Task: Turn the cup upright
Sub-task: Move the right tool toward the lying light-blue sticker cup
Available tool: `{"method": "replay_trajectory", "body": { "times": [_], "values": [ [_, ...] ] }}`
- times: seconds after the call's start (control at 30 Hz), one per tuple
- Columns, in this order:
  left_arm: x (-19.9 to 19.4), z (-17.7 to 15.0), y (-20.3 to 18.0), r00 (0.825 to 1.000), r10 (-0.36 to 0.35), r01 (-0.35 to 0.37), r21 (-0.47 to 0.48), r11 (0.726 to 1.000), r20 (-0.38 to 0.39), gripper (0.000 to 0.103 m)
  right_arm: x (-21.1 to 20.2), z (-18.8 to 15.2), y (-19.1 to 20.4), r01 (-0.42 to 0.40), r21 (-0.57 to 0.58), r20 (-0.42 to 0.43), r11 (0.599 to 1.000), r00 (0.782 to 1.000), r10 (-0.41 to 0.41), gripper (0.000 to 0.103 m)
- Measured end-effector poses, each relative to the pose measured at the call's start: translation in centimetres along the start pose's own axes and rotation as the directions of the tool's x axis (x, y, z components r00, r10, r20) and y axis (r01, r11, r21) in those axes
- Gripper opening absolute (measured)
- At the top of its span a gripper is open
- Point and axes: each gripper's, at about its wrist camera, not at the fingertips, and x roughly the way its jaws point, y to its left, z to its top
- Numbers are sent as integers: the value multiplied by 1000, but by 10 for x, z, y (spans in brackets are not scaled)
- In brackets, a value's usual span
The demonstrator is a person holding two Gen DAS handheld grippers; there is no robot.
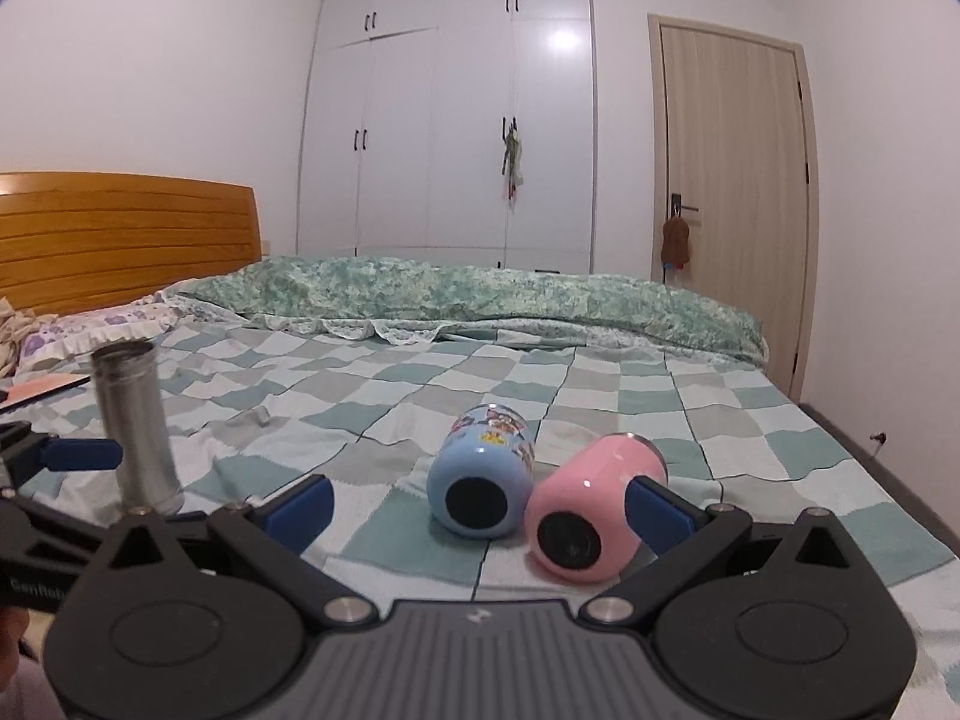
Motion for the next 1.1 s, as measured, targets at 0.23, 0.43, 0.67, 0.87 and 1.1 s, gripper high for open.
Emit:
{"method": "replay_trajectory", "body": {
  "times": [0.23, 0.43, 0.67, 0.87, 1.1],
  "values": [
    [46, 21, 12, 999, -18, 19, 38, 999, -31, 103, 50, 24, -2, -13, 5, -69, 1000, 998, 13, 103],
    [90, 37, 22, 998, -28, 32, 64, 997, -64, 103, 101, 44, -4, -3, 18, -150, 1000, 989, 6, 103],
    [140, 41, 35, 992, -68, 78, 89, 993, -108, 103, 155, 57, -6, 13, 31, -231, 999, 973, -5, 103],
    [174, 42, 45, 987, -97, 115, 139, 984, -128, 103, 193, 59, 0, 40, -16, -266, 999, 963, -43, 103],
    [210, 43, 70, 989, -72, 96, 192, 977, -128, 103, 218, 58, 6, 60, -19, -289, 998, 955, -63, 103]
  ]
}}
